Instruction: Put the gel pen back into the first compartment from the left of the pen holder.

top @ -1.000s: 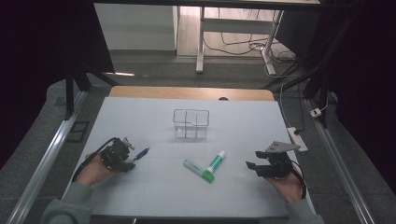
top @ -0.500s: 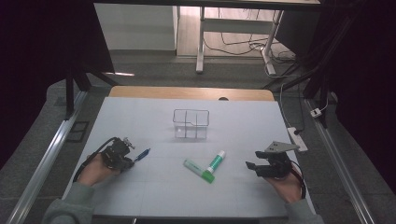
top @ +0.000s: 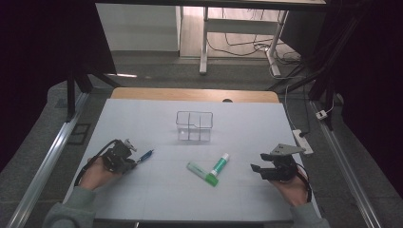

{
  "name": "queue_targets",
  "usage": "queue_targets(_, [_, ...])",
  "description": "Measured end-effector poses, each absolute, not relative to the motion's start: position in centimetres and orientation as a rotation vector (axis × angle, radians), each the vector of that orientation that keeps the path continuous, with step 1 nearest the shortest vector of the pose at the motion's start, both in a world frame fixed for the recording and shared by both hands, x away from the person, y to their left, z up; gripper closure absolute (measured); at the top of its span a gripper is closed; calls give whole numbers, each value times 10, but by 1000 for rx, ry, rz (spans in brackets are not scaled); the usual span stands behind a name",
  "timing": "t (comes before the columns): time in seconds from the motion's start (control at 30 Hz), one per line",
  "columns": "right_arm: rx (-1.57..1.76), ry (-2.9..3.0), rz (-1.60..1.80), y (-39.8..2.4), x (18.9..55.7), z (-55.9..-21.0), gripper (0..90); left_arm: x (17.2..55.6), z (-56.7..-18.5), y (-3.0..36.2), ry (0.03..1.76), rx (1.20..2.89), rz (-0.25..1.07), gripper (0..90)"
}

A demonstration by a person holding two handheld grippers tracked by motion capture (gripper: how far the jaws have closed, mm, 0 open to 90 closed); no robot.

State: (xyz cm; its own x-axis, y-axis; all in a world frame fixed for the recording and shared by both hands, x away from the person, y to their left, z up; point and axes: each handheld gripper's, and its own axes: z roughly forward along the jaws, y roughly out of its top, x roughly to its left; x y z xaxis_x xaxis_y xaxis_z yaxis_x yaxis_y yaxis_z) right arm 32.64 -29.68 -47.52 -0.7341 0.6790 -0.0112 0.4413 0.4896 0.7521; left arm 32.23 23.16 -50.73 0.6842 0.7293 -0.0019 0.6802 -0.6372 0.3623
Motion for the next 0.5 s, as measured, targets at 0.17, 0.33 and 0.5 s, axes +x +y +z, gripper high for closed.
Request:
queue_targets(0.17, [946,2433,1103,-296,327,-475,378,319,-500,236,1084,2493,225,792])
queue_targets(0.33, [941,2426,1121,-294,326,-474,379,316,-493,236,1052,2445,242,792])
queue_targets(0.5, [924,2421,1158,-291,325,-473,378,313,-484,228,986,2416,259,792])
